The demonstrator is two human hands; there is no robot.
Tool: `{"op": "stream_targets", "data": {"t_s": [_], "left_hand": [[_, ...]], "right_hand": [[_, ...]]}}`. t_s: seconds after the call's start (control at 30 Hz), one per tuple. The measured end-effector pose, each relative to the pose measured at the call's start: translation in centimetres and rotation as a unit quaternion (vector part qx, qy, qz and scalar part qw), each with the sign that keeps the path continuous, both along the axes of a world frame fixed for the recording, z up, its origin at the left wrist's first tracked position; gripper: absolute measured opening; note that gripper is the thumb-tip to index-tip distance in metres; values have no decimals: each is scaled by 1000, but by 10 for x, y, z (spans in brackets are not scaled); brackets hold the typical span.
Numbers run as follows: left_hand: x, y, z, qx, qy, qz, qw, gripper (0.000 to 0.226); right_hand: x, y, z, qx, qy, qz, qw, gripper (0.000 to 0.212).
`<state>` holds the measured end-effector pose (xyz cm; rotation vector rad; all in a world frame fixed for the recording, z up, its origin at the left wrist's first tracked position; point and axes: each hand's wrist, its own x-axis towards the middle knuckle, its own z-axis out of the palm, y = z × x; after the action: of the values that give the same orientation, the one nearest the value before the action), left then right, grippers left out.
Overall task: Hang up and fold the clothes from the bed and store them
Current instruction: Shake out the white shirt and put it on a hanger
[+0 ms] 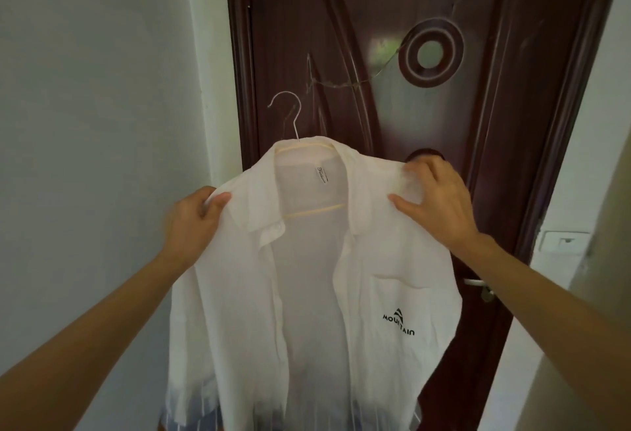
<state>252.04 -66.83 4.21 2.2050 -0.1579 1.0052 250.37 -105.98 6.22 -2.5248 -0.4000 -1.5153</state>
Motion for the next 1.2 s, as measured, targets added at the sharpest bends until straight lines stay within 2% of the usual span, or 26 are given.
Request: {"op": "stream_targets", "data": {"t_s": [0.1, 0.23, 0.4, 0.53, 0.67, 0.8, 0.97, 1.03, 1.13, 1.2], "left_hand": [[0, 1, 3, -5, -6, -2, 1000, 37], [-3, 3, 8, -2, -1, -3, 1000, 30], [-8, 16, 7, -1, -30, -14, 999, 44], [-10, 26, 2, 13, -26, 6, 1000, 48], [-12, 34, -1, 32, -17, 34, 999, 53], [-12, 45, -7, 60, -1, 66, 996, 61], [-11, 53, -15, 78, 8, 60, 995, 74], [-10, 54, -16, 68, 8, 43, 997, 70], [-10, 51, -16, 45, 3, 20, 999, 60], [-10, 49, -16, 30, 1, 16, 999, 58]], "right_hand": [[6, 12, -8, -21, -31, -60, 998, 50], [16, 23, -3, 14, -66, -101, 993, 34], [26, 25, -2, -9, -103, -150, 983, 23], [30, 26, -5, -22, -94, -141, 985, 22], [32, 33, -11, -44, -18, -110, 993, 25], [34, 34, -11, 13, 112, -51, 992, 20], [35, 27, -8, 105, 78, 10, 991, 8], [36, 25, -3, 158, 101, 17, 982, 7], [37, 22, 4, 209, 188, 28, 959, 12], [39, 19, 9, 263, 266, 79, 924, 21]]}}
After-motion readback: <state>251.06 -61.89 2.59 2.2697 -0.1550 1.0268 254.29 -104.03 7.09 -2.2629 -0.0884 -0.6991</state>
